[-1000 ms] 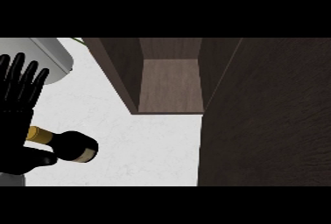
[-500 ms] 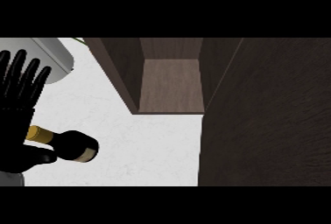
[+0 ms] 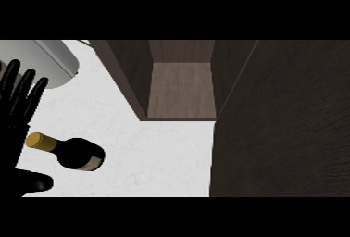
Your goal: Pick up the wine, place it into the cabinet and close the cabinet
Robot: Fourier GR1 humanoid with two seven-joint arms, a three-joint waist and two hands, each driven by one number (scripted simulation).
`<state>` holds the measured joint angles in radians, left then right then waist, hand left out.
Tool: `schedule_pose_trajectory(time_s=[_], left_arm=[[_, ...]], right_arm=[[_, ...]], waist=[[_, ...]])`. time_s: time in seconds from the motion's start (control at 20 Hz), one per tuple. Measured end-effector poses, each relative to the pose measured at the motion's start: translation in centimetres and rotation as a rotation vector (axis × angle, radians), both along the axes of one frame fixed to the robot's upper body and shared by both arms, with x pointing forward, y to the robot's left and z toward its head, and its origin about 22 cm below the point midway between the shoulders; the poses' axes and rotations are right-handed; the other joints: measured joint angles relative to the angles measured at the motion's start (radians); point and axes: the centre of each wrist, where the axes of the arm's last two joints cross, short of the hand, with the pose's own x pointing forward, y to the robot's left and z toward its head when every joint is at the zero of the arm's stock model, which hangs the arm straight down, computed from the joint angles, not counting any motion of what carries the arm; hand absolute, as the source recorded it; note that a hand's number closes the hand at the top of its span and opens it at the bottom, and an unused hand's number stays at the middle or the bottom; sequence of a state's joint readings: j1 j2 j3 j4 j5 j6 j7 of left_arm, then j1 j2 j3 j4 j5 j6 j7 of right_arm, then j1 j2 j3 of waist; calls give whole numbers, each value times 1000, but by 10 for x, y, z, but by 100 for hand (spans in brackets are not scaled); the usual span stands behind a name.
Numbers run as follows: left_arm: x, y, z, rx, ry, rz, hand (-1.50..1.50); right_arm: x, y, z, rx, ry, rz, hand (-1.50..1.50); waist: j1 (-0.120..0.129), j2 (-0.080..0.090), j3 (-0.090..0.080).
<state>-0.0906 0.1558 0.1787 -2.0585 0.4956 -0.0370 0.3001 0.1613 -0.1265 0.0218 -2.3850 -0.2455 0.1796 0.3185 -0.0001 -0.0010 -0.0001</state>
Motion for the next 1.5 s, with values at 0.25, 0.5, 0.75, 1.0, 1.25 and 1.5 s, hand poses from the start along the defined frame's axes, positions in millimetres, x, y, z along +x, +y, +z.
schedule_pose_trajectory(time_s=[0.25, 0.5, 0.75, 1.0, 1.25, 1.5], left_arm=[[-7, 7, -3, 14, 8, 13, -150], [-11, 11, -3, 31, 33, 41, -150], [-14, 20, -20, 41, 56, 86, -150], [-15, 40, -31, 59, 71, 113, -150], [-24, 57, -46, 73, 93, 131, -150], [-24, 69, -64, 90, 124, 152, -150]], right_arm=[[-1, 2, -2, -4, 6, -4, -150], [3, 3, 4, -1, 3, -3, -150], [4, 4, 4, 3, 4, -6, -150], [5, 10, 13, -2, 16, -2, -150], [5, 7, 9, -7, 8, -11, -150], [6, 12, 7, 4, 4, -9, -150]], waist=[[-1, 0, 0], [0, 0, 0], [0, 0, 0], [0, 0, 0], [0, 0, 0], [0, 1, 0]])
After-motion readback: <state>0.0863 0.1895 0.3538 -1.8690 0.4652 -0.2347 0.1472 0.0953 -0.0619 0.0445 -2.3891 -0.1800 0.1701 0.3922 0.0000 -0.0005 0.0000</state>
